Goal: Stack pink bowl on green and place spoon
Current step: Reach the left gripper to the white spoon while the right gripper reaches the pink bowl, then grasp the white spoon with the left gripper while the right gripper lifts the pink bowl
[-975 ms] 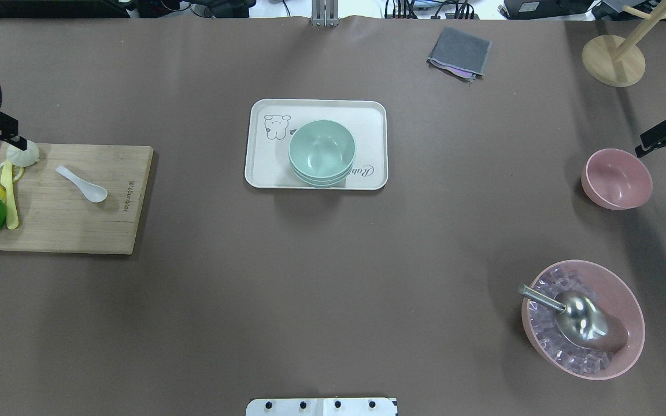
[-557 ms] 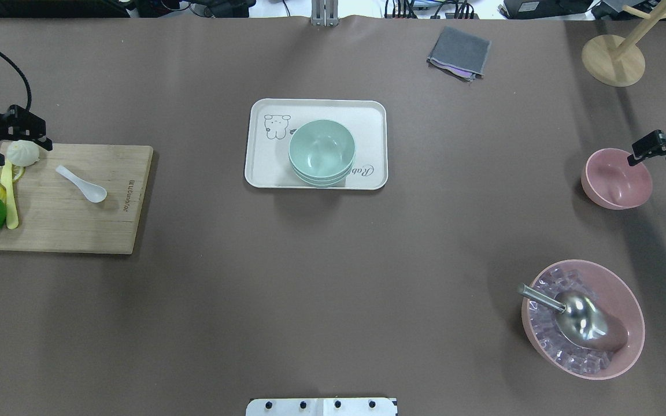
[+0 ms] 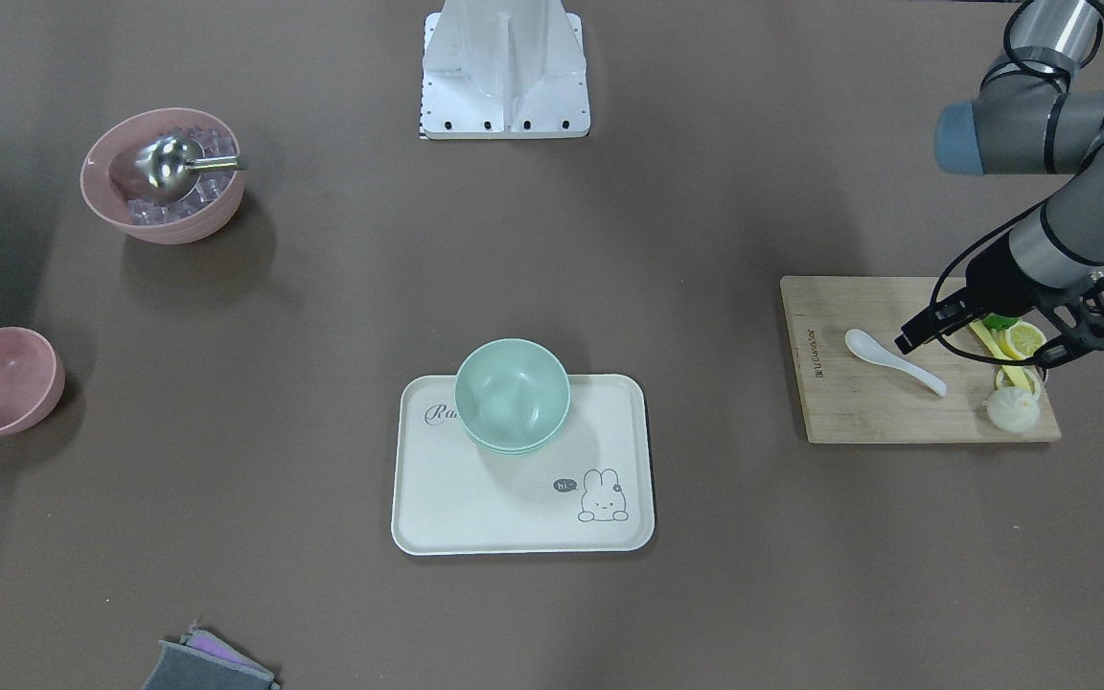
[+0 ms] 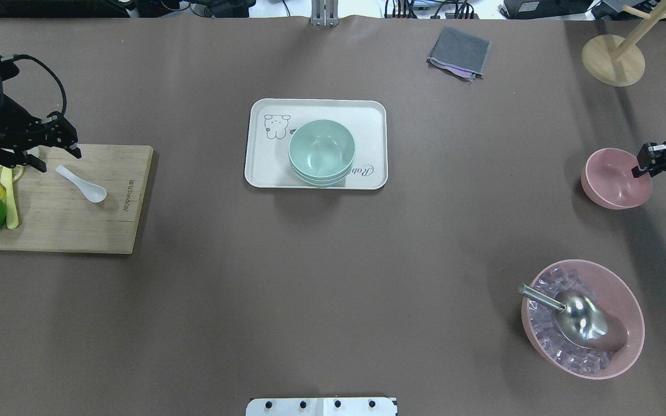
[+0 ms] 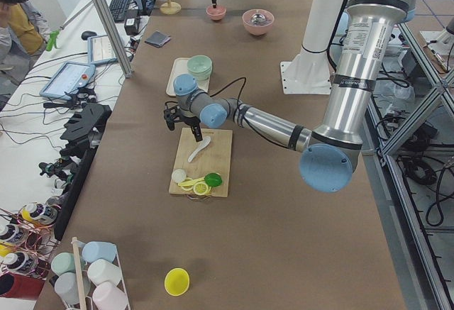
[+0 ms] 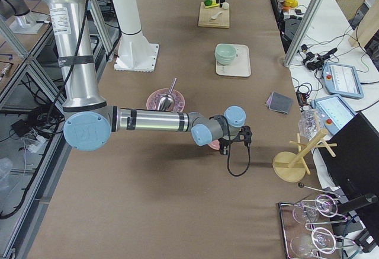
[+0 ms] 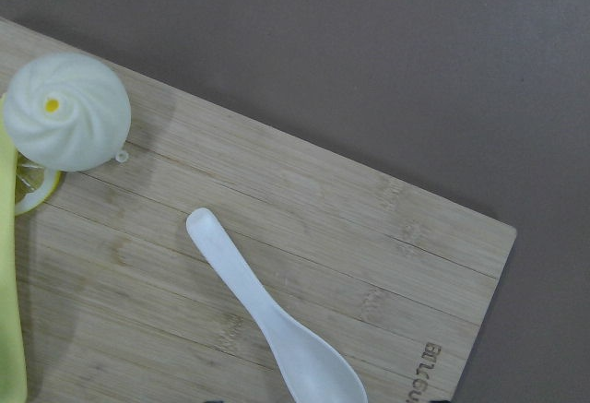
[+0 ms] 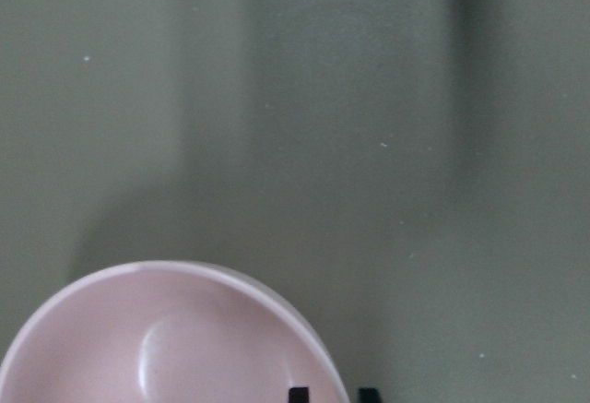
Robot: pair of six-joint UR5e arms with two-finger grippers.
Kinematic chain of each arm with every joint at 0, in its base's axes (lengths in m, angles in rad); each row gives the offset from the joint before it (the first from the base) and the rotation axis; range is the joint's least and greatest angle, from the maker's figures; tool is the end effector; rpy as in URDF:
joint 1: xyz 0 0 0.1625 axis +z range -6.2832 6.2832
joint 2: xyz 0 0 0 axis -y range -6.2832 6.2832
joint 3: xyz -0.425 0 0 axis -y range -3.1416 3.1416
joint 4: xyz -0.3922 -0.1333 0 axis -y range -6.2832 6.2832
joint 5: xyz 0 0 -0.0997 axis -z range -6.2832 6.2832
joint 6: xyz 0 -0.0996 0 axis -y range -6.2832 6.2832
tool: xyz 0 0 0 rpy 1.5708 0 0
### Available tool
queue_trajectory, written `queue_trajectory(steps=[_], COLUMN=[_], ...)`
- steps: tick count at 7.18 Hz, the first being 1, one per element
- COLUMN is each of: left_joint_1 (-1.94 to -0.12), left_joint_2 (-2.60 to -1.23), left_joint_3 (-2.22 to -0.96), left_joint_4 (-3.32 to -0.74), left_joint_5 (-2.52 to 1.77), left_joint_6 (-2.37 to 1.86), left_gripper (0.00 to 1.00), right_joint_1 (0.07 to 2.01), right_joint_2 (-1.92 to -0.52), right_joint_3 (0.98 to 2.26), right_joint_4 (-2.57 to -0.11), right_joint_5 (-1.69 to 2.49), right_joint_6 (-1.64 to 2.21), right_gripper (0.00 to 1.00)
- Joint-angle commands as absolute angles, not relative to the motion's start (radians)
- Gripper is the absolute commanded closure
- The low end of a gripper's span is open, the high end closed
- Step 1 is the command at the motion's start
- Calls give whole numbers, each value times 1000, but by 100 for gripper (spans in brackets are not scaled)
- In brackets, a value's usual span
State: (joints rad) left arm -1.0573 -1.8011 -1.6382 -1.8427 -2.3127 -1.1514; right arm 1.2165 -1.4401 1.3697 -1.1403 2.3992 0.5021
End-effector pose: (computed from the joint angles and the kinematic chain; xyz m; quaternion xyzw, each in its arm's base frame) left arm 0.2350 -0.5511 0.4693 -0.0810 0.4278 -0.1838 0.8813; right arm -0.1394 -0.5494 0.6393 -0.0153 -0.4283 -0.0054 0.9035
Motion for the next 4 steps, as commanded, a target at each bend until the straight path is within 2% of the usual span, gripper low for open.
queue_trajectory(steps=[1, 2, 3, 4], left_joint_1=[-1040, -1039, -1037, -1034], left_joint_2=[-1858, -1844, -1848, -1844], left_joint_3=[-1556, -1548, -1498, -1462], left_joint_4=[-1845, -1845, -1854, -1914], left_joint_5=[-2313, -2312, -2312, -2312], left_joint_6=[-1239, -1236, -1235, -1241], left_gripper=[17, 21, 33, 40], right_joint_1=[1218, 1216, 1200, 1146], right_joint_2=[-1398, -1323, -1224, -1153], right_joint_3=[1429, 1463, 1465, 1488], right_joint_4=[-1155, -1175, -1192, -1198], right_joint_5=[2457, 2468, 2474, 2464], right_joint_6=[584, 704, 845, 991], right_gripper=[100, 100, 100, 100])
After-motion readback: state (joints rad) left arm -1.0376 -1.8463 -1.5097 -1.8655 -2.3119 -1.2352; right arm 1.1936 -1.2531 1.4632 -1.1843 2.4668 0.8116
